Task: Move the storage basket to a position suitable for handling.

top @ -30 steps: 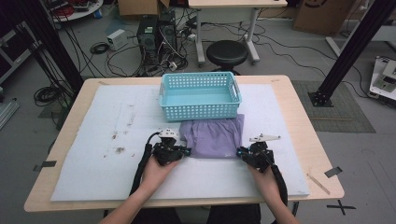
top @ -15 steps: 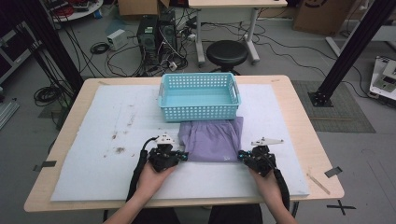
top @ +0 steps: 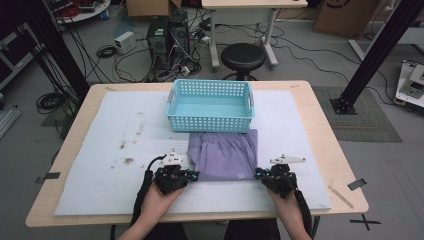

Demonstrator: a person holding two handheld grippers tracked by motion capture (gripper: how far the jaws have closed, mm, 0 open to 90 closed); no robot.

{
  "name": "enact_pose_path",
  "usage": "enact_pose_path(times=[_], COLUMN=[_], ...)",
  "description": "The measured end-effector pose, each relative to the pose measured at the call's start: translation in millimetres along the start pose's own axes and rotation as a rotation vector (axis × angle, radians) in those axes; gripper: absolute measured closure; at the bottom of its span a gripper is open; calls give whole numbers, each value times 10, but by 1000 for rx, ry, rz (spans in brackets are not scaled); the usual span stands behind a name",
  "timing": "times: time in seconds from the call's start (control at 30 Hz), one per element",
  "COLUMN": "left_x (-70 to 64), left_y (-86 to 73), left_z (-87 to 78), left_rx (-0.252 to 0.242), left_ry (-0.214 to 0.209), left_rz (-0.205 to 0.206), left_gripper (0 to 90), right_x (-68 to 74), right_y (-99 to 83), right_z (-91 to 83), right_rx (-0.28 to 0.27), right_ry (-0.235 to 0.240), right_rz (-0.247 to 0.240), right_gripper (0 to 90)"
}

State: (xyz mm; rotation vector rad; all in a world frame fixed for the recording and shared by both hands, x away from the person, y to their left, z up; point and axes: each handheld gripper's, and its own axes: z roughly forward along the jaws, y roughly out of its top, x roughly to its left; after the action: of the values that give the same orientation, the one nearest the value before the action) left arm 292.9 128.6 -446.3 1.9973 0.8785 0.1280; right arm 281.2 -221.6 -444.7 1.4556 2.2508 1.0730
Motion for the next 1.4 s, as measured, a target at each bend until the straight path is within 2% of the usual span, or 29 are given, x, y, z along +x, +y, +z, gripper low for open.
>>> enact_pose_path(times=[0.23, 0.63, 1.4], left_x=[-49, -114, -201], left_y=[-54, -214, -412], left_z=[-102, -324, -586], left_rx=[19, 26, 44], left_ry=[-9, -8, -13], left_rz=[19, 23, 31], left_gripper=[876, 876, 875], right_x=[70, 266, 515], right_y=[-49, -153, -282], right_z=[-35, -88, -135], right_rx=[9, 19, 24], right_ry=[15, 59, 104], right_rz=[-16, -60, -86], right_gripper=[876, 878, 877])
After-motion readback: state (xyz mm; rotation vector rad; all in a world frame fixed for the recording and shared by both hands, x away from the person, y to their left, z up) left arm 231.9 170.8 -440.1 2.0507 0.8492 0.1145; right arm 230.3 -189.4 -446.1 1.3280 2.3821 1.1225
